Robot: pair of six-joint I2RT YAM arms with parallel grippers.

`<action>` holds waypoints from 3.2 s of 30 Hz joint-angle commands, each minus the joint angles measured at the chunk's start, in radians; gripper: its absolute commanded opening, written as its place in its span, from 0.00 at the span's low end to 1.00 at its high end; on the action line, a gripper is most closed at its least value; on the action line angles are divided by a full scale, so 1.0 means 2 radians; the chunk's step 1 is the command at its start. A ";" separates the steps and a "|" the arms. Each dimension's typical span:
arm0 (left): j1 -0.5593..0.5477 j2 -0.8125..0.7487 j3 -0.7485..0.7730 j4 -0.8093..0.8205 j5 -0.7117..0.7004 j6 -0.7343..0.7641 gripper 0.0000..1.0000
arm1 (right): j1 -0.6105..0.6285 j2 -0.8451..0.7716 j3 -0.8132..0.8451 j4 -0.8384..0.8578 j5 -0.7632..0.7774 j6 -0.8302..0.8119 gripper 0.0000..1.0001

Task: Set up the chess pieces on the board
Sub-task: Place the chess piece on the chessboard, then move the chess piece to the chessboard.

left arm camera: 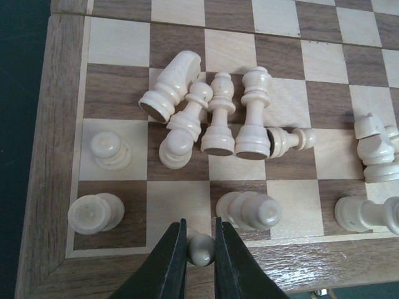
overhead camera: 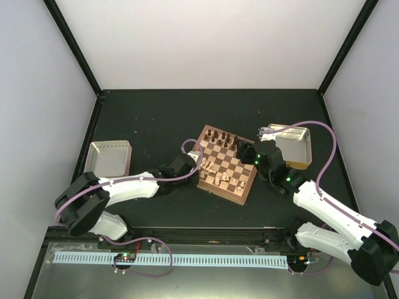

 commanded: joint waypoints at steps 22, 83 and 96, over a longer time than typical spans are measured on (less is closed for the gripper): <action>0.000 -0.110 0.072 -0.031 0.092 0.038 0.02 | -0.050 0.118 0.078 -0.146 -0.220 -0.075 0.52; 0.000 -0.211 0.030 -0.042 0.061 0.026 0.04 | 0.037 0.381 0.211 -0.182 -0.049 -0.032 0.26; 0.000 -0.139 0.088 -0.053 0.096 0.019 0.04 | 0.003 0.316 0.166 -0.101 -0.134 -0.062 0.45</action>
